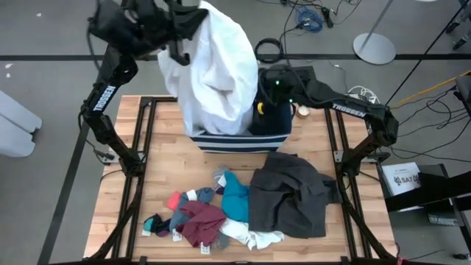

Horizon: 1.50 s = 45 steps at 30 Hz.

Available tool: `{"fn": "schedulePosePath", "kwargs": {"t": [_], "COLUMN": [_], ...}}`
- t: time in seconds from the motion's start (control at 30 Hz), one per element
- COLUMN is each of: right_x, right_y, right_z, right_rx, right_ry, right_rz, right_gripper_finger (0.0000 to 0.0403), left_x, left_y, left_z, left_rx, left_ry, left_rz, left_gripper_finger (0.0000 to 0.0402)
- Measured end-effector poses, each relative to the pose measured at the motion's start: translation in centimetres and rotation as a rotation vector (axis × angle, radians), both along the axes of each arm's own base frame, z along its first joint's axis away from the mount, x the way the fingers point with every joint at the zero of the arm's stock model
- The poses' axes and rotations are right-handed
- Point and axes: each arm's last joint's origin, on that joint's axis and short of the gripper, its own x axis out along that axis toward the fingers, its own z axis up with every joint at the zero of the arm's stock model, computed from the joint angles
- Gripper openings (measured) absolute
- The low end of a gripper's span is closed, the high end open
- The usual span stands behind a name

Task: Sort clothes
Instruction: Put the white shirt into the blue bin

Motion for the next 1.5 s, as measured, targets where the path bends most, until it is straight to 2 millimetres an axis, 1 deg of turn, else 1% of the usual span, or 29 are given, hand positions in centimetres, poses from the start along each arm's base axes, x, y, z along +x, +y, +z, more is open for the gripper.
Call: {"fn": "schedulePosePath", "kwargs": {"t": [0.07, 0.17, 0.27, 0.37, 0.5, 0.6, 0.7, 0.83, 0.97, 1.07, 1.17, 1.23, 1.33, 1.43, 1.5], "right_x": [-0.1, -0.6, -1.7, -2.9, -4.7, -6.4, -8.2, -11.3, -15.0, -17.3, -19.4, -20.5, -21.6, -22.2, -22.4], "right_y": [0.0, 0.1, 0.4, 0.8, 1.7, 2.4, 3.1, 4.2, 5.7, 6.7, 7.5, 7.9, 8.3, 8.6, 8.6], "right_z": [-1.1, -2.0, -1.8, 0.0, 2.8, 5.0, 7.1, 9.4, 11.1, 12.1, 12.6, 12.6, 12.4, 11.8, 11.1], "right_rx": [0.013, 0.044, 0.066, 0.058, 0.084, 0.135, 0.180, 0.179, 0.178, 0.179, 0.182, 0.176, 0.159, 0.142, 0.134], "right_ry": [0.042, 0.141, 0.237, 0.304, 0.369, 0.390, 0.373, 0.285, 0.184, 0.071, -0.006, -0.041, -0.090, -0.109, -0.106], "right_rz": [-0.008, -0.007, -0.008, -0.043, -0.092, -0.131, -0.174, -0.216, -0.235, -0.246, -0.251, -0.250, -0.244, -0.235, -0.231], "right_gripper_finger": [0.0000, 0.0006, 0.0031, 0.0074, 0.0143, 0.0181, 0.0201, 0.0204, 0.0198, 0.0197, 0.0197, 0.0197, 0.0197, 0.0197, 0.0197], "left_x": [0.7, 1.9, 3.3, 4.3, 4.8, 4.9, 5.2, 6.4, 8.2, 9.4, 10.4, 10.9, 11.6, 12.2, 12.6], "left_y": [0.7, 1.7, 2.7, 3.4, 4.2, 4.6, 5.0, 5.7, 6.8, 7.6, 8.0, 7.9, 7.0, 6.1, 5.7], "left_z": [-0.6, -1.6, -2.5, -3.2, -3.3, -3.2, -3.4, -4.6, -7.1, -9.6, -12.4, -14.4, -17.6, -20.8, -22.5], "left_rx": [-0.014, -0.040, -0.058, -0.060, -0.047, -0.041, -0.051, -0.090, -0.163, -0.214, -0.256, -0.289, -0.327, -0.355, -0.360], "left_ry": [0.039, 0.084, 0.112, 0.121, 0.089, 0.056, 0.049, 0.106, 0.265, 0.424, 0.616, 0.763, 1.015, 1.273, 1.408], "left_rz": [0.033, 0.048, 0.052, 0.058, 0.069, 0.073, 0.069, 0.034, 0.024, 0.037, 0.039, 0.034, 0.028, 0.059, 0.094], "left_gripper_finger": [0.0000, 0.0000, 0.0000, 0.0000, 0.0000, 0.0000, 0.0000, 0.0000, 0.0000, 0.0000, 0.0000, 0.0000, 0.0000, 0.0000, 0.0000]}}
